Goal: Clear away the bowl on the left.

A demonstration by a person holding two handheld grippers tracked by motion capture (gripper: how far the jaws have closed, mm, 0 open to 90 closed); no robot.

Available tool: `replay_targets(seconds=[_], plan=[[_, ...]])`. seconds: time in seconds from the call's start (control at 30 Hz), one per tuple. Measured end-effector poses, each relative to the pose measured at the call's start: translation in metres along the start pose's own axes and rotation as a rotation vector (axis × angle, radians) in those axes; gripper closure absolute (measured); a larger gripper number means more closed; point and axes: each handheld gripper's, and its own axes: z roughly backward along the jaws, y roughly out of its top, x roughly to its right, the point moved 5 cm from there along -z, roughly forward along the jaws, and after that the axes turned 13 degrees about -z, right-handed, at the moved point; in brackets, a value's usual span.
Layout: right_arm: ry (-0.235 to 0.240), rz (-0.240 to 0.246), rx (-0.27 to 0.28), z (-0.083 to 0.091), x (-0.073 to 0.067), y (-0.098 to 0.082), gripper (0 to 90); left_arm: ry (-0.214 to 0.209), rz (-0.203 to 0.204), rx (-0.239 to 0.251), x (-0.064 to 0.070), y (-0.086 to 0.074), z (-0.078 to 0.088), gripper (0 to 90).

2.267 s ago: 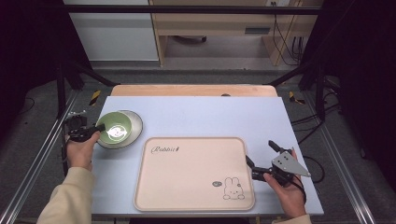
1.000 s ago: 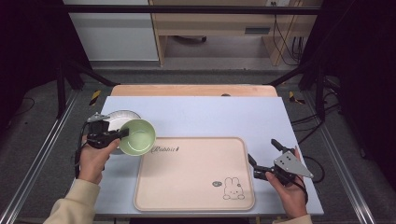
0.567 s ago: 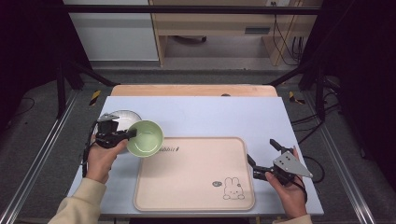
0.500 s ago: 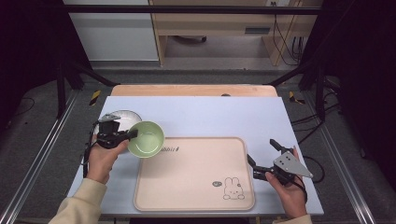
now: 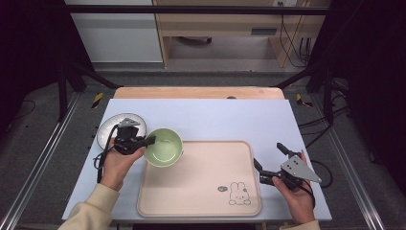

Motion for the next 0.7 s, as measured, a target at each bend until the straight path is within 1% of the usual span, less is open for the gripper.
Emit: replay_targets(seconds=[0.23, 0.4, 0.5, 0.6, 0.7], plan=[[0.001, -0.002, 0.001, 0.0, 0.0, 0.0, 4.9, -0.038, -0.029, -0.003, 0.021, 0.007, -0.01, 82.7], [0.002, 0.0, -0.002, 0.0, 0.0, 0.0, 4.9, -0.065, -0.05, -0.013, 0.033, 0.008, -0.016, 82.6], [0.001, 0.002, 0.0, 0.0, 0.0, 0.0, 4.9, -0.09, -0.062, -0.012, 0.045, 0.008, -0.017, 82.7], [0.002, 0.0, -0.003, 0.0, 0.0, 0.0, 4.9, -0.108, -0.073, -0.009, 0.055, 0.008, -0.02, 82.7], [0.002, 0.003, 0.0, 0.0, 0.0, 0.0, 4.9, -0.125, -0.085, -0.017, 0.062, 0.009, -0.022, 82.7]])
